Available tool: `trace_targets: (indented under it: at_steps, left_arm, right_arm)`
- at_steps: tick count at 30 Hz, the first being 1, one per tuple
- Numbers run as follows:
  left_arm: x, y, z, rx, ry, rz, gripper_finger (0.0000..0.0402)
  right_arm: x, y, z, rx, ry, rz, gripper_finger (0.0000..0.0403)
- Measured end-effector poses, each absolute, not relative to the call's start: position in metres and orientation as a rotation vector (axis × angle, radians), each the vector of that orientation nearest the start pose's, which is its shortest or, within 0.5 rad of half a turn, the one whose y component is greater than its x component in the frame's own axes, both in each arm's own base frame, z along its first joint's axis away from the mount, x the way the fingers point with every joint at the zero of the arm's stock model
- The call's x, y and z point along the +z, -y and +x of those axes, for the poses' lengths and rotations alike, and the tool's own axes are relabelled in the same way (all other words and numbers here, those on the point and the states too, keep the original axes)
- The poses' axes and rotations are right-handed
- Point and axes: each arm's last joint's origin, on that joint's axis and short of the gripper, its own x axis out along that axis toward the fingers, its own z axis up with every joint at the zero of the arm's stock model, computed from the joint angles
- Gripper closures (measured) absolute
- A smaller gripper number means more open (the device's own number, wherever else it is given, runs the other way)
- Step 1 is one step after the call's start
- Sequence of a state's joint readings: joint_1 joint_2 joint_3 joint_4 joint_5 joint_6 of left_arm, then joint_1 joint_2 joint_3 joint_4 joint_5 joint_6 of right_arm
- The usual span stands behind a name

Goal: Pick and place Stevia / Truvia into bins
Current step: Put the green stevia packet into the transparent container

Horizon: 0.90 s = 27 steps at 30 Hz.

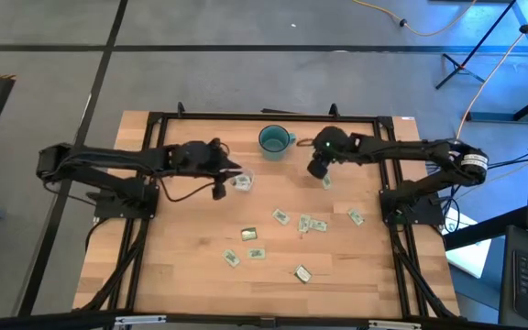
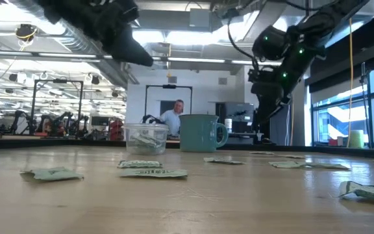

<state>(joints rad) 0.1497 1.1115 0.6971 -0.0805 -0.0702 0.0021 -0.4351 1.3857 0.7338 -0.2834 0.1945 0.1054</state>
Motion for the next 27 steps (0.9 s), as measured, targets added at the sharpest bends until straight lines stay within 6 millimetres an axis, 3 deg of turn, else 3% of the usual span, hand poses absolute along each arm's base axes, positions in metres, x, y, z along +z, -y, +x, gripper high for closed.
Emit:
trace_targets:
  at_steps: [10, 27]
  left_arm:
    - [0.229, -0.043, 0.199, 0.196, -0.288, -0.104, 0.0325]
    - [0.224, -0.043, 0.197, 0.206, -0.284, -0.128, 0.0325]
  right_arm:
    - [0.164, 0.146, 0.221, -0.666, -0.988, 0.334, 0.0286]
    - [0.120, 0.152, 0.227, -0.663, -1.149, 0.405, 0.0299]
